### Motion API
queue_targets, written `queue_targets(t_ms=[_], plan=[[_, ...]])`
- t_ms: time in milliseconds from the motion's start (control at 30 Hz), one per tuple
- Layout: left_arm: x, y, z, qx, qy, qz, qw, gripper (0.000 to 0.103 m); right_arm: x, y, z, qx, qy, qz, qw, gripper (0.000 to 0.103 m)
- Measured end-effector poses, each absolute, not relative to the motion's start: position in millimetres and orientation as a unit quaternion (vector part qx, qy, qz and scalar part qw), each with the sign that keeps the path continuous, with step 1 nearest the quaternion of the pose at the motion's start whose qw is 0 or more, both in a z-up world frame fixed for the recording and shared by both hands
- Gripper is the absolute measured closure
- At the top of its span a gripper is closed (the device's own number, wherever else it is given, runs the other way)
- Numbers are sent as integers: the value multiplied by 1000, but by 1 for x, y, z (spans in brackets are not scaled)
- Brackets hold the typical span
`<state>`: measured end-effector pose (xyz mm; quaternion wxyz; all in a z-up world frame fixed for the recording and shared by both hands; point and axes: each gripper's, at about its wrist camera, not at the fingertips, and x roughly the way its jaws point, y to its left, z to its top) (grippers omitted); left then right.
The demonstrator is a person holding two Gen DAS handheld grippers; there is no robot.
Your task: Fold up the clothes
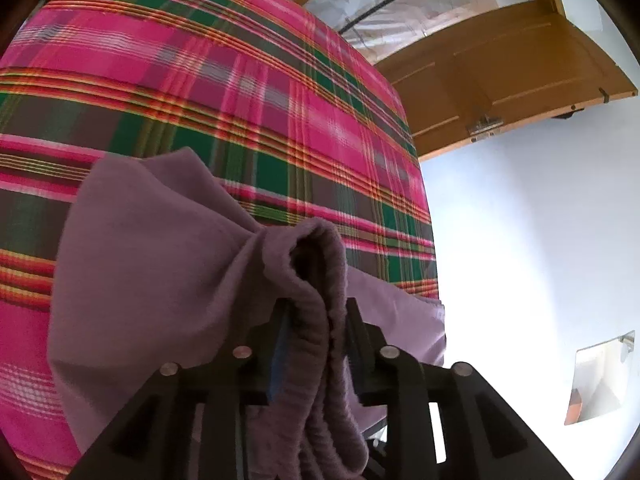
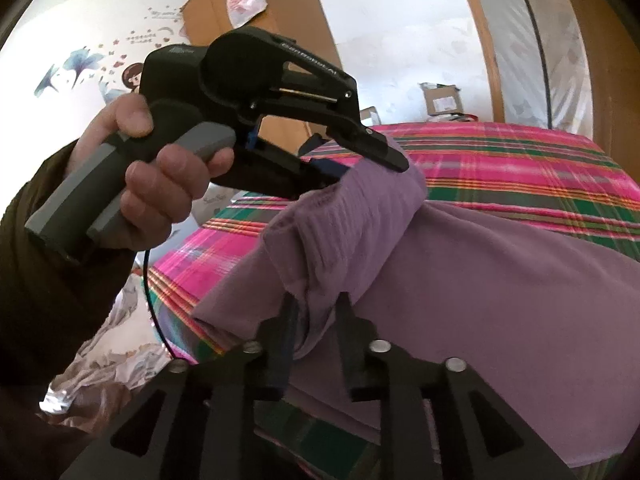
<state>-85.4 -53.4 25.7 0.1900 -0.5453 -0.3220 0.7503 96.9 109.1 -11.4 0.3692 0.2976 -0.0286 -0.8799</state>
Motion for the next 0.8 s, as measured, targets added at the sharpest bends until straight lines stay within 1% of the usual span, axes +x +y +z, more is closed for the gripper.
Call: queue_targets(t_ms=[67, 167, 367, 567, 633, 667, 800], plan=[[-82, -48, 27, -547, -314, 750, 197, 70, 95, 112, -12, 298, -33, -881, 367, 72], [-80, -41, 32, -545, -304, 753, 210, 69, 93, 115, -12, 301, -36, -881, 362, 68], [-68, -39, 48, -525, -309, 759, 229, 68, 86, 127, -17, 313, -49, -880, 354, 67], [-60, -43, 62, -501, -309, 772, 241, 68, 76, 152, -23, 333, -116, -864, 360, 66], [-54, -55, 63, -494, -313, 778, 231, 67, 72, 161, -26, 338, -134, -860, 358, 59], [-52, -62, 62, -491, -315, 780, 227, 67, 71, 165, -26, 338, -142, -860, 355, 50], [-39, -87, 53, -487, -330, 784, 198, 67, 61, 190, -31, 343, -211, -846, 350, 49]])
